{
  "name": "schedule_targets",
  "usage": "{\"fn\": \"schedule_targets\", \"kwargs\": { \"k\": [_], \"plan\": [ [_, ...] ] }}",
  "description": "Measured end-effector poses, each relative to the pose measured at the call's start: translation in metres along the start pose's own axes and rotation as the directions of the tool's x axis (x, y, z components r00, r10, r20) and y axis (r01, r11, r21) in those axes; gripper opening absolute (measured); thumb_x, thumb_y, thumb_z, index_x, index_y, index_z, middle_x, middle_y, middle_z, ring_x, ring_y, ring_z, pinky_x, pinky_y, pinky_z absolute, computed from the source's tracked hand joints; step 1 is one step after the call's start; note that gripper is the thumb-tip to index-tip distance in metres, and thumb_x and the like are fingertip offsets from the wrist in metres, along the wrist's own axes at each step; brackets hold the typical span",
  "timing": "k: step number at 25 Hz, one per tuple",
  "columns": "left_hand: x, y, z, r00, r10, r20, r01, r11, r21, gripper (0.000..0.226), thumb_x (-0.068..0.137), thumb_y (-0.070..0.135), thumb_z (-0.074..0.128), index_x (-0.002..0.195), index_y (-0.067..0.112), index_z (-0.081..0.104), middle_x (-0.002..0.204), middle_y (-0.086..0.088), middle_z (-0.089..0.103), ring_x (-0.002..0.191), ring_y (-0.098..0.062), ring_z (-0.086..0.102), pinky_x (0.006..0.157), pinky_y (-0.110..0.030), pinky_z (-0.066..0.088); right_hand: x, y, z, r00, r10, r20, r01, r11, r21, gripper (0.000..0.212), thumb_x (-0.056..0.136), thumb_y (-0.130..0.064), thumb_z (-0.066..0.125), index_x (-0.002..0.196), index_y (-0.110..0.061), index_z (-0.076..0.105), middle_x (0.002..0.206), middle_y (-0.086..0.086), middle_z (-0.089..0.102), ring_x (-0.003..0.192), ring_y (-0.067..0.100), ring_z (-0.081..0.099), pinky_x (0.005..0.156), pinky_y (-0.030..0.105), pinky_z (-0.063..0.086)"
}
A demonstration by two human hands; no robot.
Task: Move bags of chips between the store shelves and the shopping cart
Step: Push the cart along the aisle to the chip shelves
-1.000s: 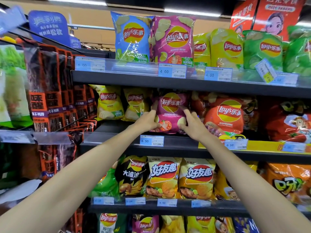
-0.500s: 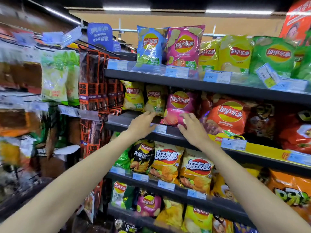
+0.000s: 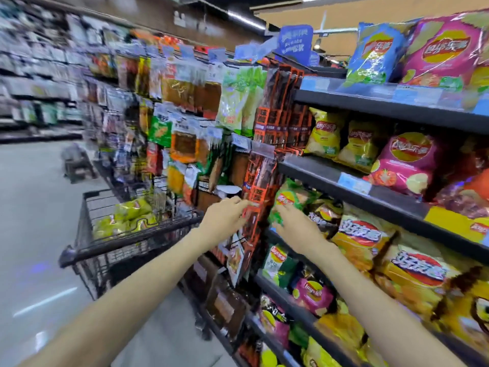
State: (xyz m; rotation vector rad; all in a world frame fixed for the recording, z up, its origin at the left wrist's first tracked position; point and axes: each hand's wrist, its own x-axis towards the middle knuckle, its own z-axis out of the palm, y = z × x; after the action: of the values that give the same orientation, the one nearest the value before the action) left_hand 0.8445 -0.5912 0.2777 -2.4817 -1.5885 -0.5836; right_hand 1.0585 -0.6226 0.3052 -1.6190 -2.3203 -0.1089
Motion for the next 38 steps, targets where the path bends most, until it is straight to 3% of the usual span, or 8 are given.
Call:
{"fn": "schedule_targets", "kwargs": {
  "k": [3,6,12,19,24,30,38],
  "plan": [
    [-0.063,-0.055,-0.01,0.993,-0.116,0.005,0.115,0.992,0.051,0.038,0.098,0.03,0.055,0.135,0.023,0.05,0.124,0.0,0.057,0.109,-0.023,0.057,0.071,-0.037,0.053,0.014,-0.054,0.034,0.989,-0.134,0.069,0.134,0.991,0.003,0.035,0.1,-0.031,0.05,0.13,-0.014,0.044,0.12,0.007,0.051,0.113,0.03,0.052,0.083,0.042,0.048],
    [-0.128,-0.11,-0.026,0.963,-0.27,0.012,0.268,0.958,0.099,0.04,0.094,0.029,0.06,0.133,0.021,0.054,0.123,-0.002,0.06,0.111,-0.027,0.058,0.077,-0.041,0.053,0.036,-0.124,0.066,0.959,-0.261,0.113,0.257,0.965,0.055,0.03,0.101,-0.032,0.049,0.127,-0.016,0.045,0.117,0.006,0.05,0.107,0.029,0.054,0.072,0.037,0.045],
    [-0.284,-0.235,-0.073,0.784,-0.62,0.003,0.612,0.775,0.157,0.043,0.096,0.028,0.054,0.138,0.028,0.048,0.134,0.004,0.055,0.119,-0.026,0.055,0.085,-0.037,0.047,0.066,-0.323,0.141,0.836,-0.522,0.168,0.495,0.85,0.18,0.039,0.101,-0.034,0.047,0.134,-0.016,0.042,0.13,0.006,0.05,0.121,0.029,0.05,0.087,0.04,0.046],
    [-0.438,-0.369,-0.134,0.656,-0.755,-0.024,0.735,0.631,0.25,0.042,0.098,0.033,0.053,0.139,0.028,0.048,0.137,0.004,0.052,0.124,-0.022,0.051,0.093,-0.035,0.044,0.086,-0.548,0.2,0.714,-0.685,0.146,0.622,0.716,0.316,0.037,0.099,-0.031,0.049,0.133,-0.016,0.046,0.132,0.006,0.053,0.119,0.028,0.053,0.087,0.037,0.044],
    [-0.516,-0.442,-0.149,0.601,-0.799,-0.018,0.778,0.579,0.245,0.038,0.096,0.033,0.055,0.134,0.025,0.053,0.132,0.003,0.056,0.121,-0.022,0.054,0.087,-0.035,0.047,0.098,-0.65,0.247,0.652,-0.742,0.156,0.641,0.649,0.409,0.035,0.101,-0.027,0.048,0.133,-0.013,0.045,0.131,0.007,0.051,0.118,0.029,0.051,0.084,0.033,0.038],
    [-0.534,-0.535,-0.14,0.543,-0.84,0.001,0.817,0.528,0.232,0.037,0.097,0.035,0.054,0.132,0.027,0.052,0.125,0.004,0.057,0.115,-0.021,0.055,0.08,-0.035,0.048,0.152,-0.721,0.312,0.614,-0.751,0.242,0.62,0.649,0.441,0.034,0.1,-0.028,0.049,0.132,-0.014,0.046,0.132,0.006,0.052,0.111,0.026,0.055,0.087,0.038,0.046],
    [-0.451,-0.707,-0.127,0.559,-0.829,0.039,0.799,0.55,0.241,0.036,0.096,0.031,0.052,0.132,0.027,0.053,0.13,0.003,0.057,0.117,-0.023,0.056,0.08,-0.034,0.046,0.33,-0.791,0.373,0.641,-0.737,0.212,0.646,0.668,0.37,0.032,0.1,-0.031,0.049,0.128,-0.016,0.048,0.13,0.005,0.053,0.112,0.028,0.053,0.084,0.036,0.043]
  ]
}}
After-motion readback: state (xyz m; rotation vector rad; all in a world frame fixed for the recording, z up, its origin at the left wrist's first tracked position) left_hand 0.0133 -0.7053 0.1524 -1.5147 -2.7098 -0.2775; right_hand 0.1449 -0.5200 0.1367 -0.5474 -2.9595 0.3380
